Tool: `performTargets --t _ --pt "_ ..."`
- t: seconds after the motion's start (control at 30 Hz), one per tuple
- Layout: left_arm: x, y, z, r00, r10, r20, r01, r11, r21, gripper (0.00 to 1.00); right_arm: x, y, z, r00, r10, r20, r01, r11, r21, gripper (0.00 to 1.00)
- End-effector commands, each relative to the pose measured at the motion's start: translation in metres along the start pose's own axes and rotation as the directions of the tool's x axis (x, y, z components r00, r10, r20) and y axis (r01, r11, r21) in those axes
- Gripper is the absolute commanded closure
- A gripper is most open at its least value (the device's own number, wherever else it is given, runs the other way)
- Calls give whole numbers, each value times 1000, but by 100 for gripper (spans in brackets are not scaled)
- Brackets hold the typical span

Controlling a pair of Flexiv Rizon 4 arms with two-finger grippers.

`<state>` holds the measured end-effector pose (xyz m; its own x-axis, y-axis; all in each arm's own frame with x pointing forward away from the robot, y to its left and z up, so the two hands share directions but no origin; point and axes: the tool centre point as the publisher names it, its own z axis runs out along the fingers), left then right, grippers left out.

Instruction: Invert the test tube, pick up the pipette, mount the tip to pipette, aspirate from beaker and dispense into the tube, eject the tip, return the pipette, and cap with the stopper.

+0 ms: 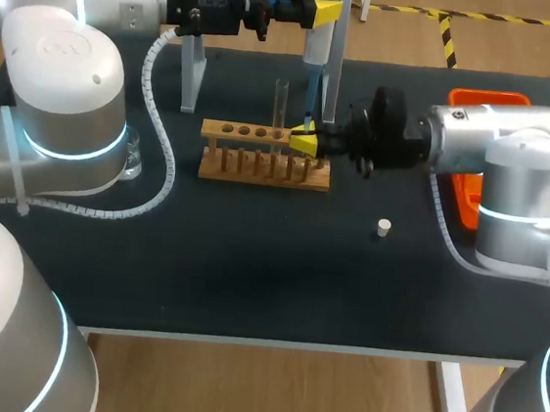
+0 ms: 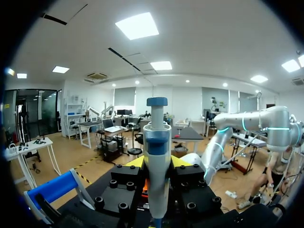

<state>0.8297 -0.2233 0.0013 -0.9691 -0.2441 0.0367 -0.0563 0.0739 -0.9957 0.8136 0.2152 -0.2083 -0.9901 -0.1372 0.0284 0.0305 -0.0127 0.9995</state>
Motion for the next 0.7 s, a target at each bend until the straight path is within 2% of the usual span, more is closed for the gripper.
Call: performTargets --t 0.03,0.7 --pt "0 -1 1 1000 -1 2 1 1000 -2 100 1 2 -1 1000 0 -1 0 1000 1 100" --pt "0 -1 1 1000 -1 2 1 1000 -2 100 0 4 -2 1000 -2 4 2 1000 2 100"
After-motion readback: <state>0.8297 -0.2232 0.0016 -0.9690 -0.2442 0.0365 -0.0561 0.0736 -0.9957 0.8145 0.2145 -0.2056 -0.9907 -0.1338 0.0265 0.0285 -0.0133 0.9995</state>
